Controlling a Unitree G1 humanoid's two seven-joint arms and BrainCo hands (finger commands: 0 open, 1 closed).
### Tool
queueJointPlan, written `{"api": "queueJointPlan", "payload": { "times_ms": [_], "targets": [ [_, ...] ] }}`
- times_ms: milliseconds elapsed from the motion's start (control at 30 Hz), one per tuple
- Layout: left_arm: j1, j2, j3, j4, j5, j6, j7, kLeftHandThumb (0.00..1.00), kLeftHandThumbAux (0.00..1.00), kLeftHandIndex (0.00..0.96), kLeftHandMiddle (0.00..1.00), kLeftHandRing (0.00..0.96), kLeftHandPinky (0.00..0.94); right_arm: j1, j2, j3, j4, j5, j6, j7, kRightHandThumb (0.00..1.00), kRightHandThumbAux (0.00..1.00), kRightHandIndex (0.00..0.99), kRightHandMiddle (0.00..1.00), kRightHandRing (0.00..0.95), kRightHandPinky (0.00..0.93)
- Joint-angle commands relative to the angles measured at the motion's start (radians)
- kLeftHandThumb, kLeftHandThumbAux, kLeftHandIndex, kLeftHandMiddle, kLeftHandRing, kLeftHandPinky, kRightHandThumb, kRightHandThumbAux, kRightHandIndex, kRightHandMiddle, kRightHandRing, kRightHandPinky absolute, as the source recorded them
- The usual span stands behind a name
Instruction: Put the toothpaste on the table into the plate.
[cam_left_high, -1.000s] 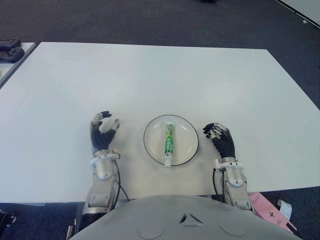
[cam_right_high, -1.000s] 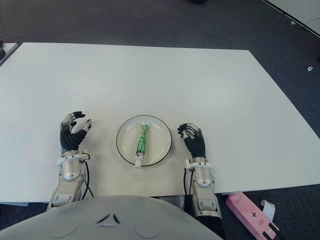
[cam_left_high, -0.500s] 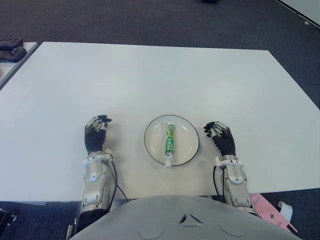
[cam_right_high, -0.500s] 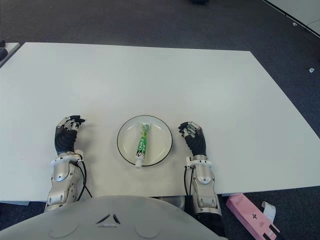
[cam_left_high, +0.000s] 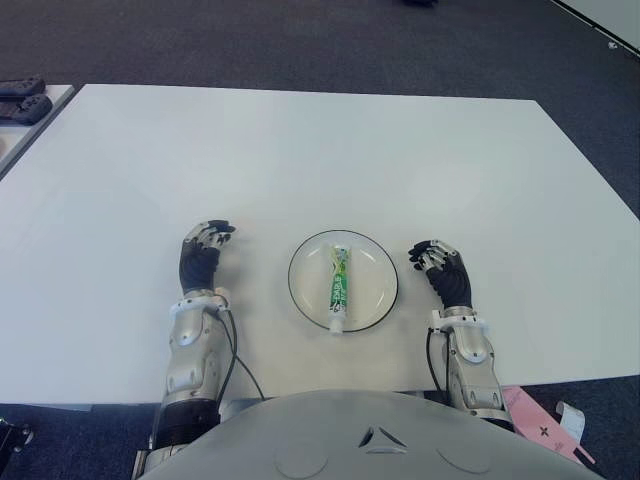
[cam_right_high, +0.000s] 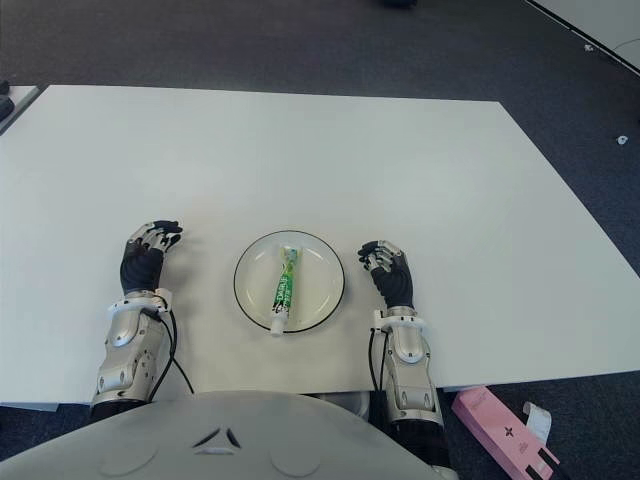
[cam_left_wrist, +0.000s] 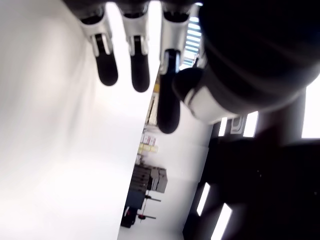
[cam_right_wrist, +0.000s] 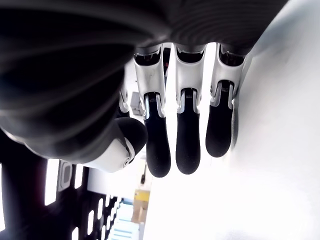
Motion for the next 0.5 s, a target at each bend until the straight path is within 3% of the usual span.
{"api": "queueJointPlan", "payload": {
  "times_ms": [33,267,500],
  "targets": [
    [0.025,-0.003,-0.038,0.037,0.002,0.086,-0.041,0.711,0.721,0.432,0.474,0.478,0.482,-0.011,0.009,0.002,0.02,0.002,0.013,-0.005,0.703,0.73,0.424,0.494,0.478,0.472],
    [0.042,0.003,-0.073,0.025,0.004,0.103,-0.097,0.709,0.72,0.432,0.486,0.474,0.465,-0.016,0.019,0.002,0.022,0.006,0.016,-0.008,0.702,0.732,0.424,0.49,0.474,0.459],
    [0.045,0.002,-0.099,0.048,0.022,0.045,-0.139,0.706,0.721,0.433,0.498,0.485,0.483,-0.024,0.026,0.0,0.026,0.008,0.019,-0.009,0.702,0.732,0.423,0.487,0.472,0.464]
  ]
}}
